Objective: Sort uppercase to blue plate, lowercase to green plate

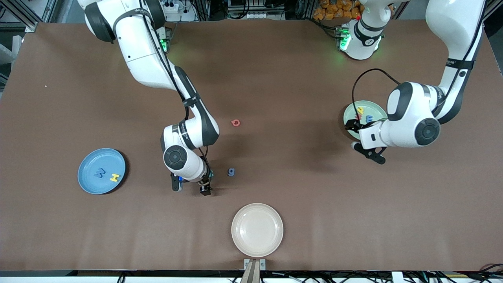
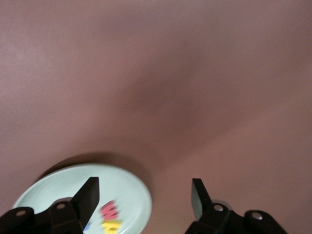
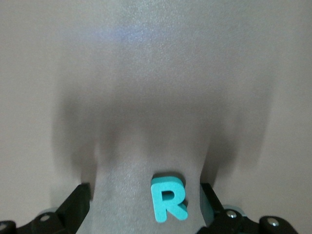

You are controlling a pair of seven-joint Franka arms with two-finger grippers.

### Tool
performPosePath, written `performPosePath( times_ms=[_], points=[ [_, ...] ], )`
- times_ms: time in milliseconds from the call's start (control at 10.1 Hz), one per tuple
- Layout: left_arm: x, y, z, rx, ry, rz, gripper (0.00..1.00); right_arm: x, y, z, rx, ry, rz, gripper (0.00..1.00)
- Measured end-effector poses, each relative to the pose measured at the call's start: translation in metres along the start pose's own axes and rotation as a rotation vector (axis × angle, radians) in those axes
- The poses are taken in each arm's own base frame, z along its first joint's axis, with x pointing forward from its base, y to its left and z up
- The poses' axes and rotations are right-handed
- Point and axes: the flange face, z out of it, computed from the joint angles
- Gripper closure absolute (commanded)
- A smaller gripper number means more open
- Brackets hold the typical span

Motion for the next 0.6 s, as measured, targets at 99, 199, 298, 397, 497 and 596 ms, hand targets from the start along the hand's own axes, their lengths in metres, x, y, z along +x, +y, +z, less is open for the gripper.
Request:
performPosePath(
  times_ms=[99, 199, 298, 397, 497, 596],
  points=[
    [0.008, 0.014, -0.009, -0.025, 0.028, -0.035, 0.15, -0.001, 0.000, 0.000, 0.002, 0.000, -0.001, 0.00],
    [0.015, 0.027, -0.016, -0.044, 0.049, -0.069, 0.11, -0.002, 0.000, 0.000, 0.003, 0.000, -0.002, 0.00],
    [0.022, 0.037, -0.022, -0.066, 0.075, -0.104, 0.00, -0.003, 0.001, 0.000, 0.004, 0.000, -0.004, 0.30],
    [0.030, 0.044, -0.027, -0.093, 0.116, -0.134, 0.00, -0.005, 0.001, 0.000, 0.004, 0.000, -0.007, 0.83],
    [0.039, 0.051, -0.026, -0.116, 0.163, -0.160, 0.00, -0.007, 0.000, -0.003, 0.011, 0.000, -0.010, 1.00],
    [0.049, 0.060, -0.020, -0.127, 0.201, -0.191, 0.00, -0.008, -0.001, -0.006, 0.018, 0.005, -0.018, 1.00]
  ],
)
